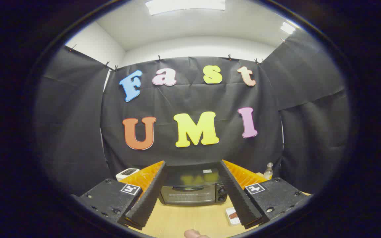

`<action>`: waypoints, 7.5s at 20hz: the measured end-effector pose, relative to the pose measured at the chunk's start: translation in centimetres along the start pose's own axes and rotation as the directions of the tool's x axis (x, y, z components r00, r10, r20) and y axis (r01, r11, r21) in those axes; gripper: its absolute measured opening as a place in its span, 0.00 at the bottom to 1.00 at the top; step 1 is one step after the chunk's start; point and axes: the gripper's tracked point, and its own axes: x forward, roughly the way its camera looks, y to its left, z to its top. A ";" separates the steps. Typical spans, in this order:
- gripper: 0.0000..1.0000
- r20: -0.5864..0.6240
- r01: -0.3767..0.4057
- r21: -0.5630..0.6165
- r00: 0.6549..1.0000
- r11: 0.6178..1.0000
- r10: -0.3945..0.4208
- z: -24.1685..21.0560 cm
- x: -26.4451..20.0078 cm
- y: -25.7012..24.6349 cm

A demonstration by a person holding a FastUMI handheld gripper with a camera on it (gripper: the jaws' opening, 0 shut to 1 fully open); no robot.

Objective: Open the toaster oven, put the food inside, and close the toaster oven door.

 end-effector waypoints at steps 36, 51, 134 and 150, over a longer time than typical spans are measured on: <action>1.00 -0.331 -0.016 -0.073 0.943 0.997 -0.009 -22.0 24.9 -0.3; 1.00 -0.424 -0.021 -0.113 0.905 0.993 -0.029 -25.4 20.1 0.7; 0.13 -0.468 -0.257 0.185 0.826 0.949 0.315 -25.9 12.7 -0.6; 0.13 -0.386 0.149 0.661 0.908 0.736 0.163 -33.8 28.8 -4.1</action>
